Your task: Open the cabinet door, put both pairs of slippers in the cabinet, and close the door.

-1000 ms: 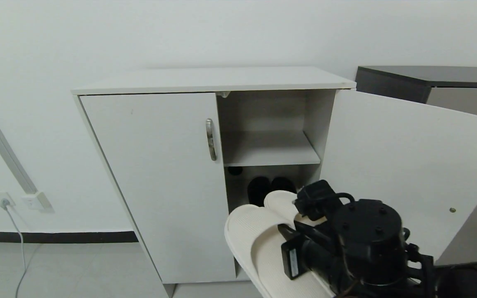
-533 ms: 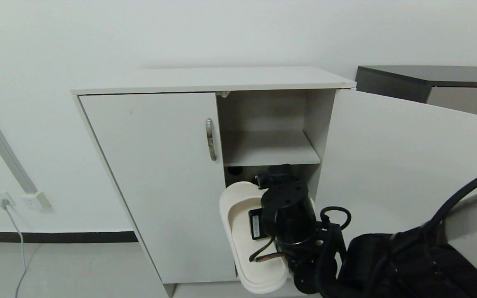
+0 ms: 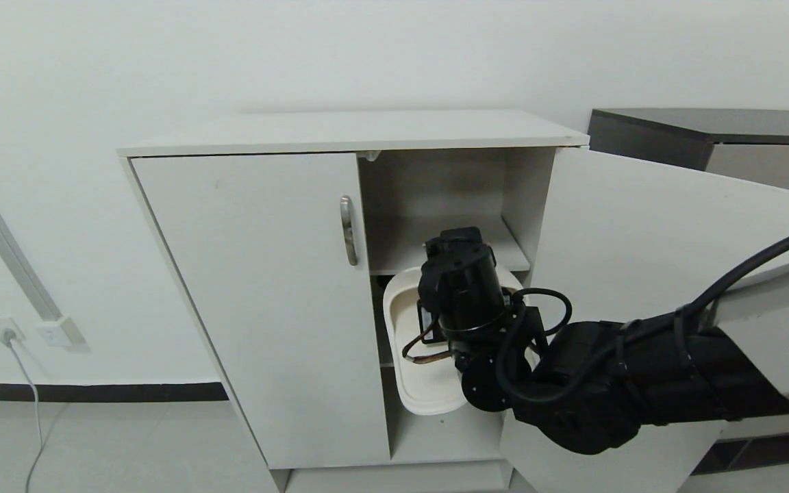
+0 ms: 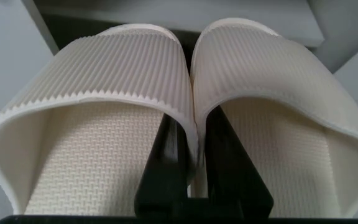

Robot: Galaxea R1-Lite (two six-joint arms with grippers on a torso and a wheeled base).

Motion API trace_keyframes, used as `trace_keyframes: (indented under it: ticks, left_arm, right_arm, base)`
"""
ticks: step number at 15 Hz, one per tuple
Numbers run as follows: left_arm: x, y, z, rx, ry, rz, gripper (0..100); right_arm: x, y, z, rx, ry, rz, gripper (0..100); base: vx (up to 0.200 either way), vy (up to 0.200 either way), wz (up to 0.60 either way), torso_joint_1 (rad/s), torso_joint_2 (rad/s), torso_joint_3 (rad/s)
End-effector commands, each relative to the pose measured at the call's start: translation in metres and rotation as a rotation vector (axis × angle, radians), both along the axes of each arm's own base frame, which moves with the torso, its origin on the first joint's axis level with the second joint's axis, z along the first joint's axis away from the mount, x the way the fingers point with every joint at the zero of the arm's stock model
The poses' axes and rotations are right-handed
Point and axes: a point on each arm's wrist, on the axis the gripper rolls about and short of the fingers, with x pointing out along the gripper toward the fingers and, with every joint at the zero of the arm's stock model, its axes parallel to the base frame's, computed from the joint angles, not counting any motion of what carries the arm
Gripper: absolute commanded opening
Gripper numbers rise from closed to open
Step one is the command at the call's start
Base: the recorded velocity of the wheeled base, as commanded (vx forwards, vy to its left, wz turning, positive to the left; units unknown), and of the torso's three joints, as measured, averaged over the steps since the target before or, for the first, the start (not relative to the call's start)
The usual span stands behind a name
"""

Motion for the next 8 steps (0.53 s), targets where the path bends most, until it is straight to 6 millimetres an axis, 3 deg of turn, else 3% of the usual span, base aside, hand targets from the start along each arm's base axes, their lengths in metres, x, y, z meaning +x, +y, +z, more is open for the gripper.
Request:
trace_keyframes:
  ticks: [1,8]
  left_arm:
    - [0.0,0.0,0.0,0.0,0.0,0.0,0]
    - [0.0,0.0,0.0,0.0,0.0,0.0,0]
  right_arm:
    - [0.0021,0.0002,0.0059,0.003,-0.017,-0.006,0]
    - [0.0019,-0.0002,0.0051,0.001,-0.019,-0.015,0]
  base:
    - [0.0,0.0,0.0,0.0,0.0,0.0]
    - [0.0,0.0,0.0,0.0,0.0,0.0]
